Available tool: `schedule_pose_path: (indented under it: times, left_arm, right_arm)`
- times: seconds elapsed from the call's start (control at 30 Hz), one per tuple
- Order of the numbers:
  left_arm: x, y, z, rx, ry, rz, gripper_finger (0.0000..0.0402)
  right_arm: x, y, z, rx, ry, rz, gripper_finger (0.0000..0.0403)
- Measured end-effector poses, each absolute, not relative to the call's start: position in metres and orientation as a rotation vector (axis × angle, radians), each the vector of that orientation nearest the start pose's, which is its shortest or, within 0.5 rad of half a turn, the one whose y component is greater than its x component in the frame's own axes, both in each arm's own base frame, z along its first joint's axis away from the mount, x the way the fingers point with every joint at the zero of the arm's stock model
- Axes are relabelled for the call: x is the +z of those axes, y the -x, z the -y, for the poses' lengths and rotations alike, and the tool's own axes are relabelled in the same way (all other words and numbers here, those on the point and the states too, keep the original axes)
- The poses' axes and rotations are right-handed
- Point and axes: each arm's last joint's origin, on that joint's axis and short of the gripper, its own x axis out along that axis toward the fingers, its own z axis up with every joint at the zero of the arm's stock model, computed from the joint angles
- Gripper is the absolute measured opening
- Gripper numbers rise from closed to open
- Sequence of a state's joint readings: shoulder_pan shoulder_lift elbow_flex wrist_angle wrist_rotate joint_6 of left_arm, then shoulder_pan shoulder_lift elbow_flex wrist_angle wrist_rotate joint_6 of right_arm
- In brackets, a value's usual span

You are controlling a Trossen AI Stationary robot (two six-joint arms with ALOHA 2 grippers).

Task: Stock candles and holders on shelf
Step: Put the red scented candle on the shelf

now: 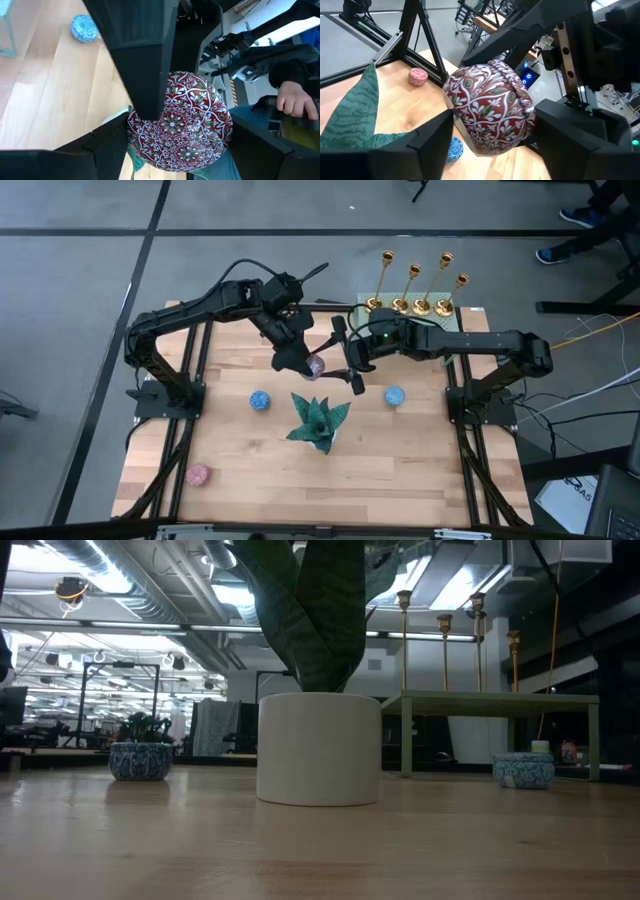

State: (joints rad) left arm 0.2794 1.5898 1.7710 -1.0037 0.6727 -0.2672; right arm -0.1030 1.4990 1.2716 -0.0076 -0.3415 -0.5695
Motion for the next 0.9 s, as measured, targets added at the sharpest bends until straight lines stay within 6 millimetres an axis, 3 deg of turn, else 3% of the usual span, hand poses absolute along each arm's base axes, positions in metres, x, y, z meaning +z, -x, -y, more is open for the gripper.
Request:
schedule_pose_path:
  times: [0.23, 0.57, 0.9]
  left_arm:
    - [0.405, -0.307, -0.075, -0.281, 0.656, -0.785, 0.0290]
    - [0.405, -0.306, -0.083, -0.247, 0.652, -0.765, 0.0313]
    - [0.409, -0.303, -0.108, -0.162, 0.642, -0.685, 0.0316]
  right_arm:
    - [0.348, -0.345, 0.025, 0.299, 0.532, -0.148, 0.0181]
    - [0.350, -0.343, 0.025, 0.290, 0.517, -0.159, 0.0182]
    - [0.363, -0.320, 0.026, 0.166, 0.500, -0.253, 0.0184]
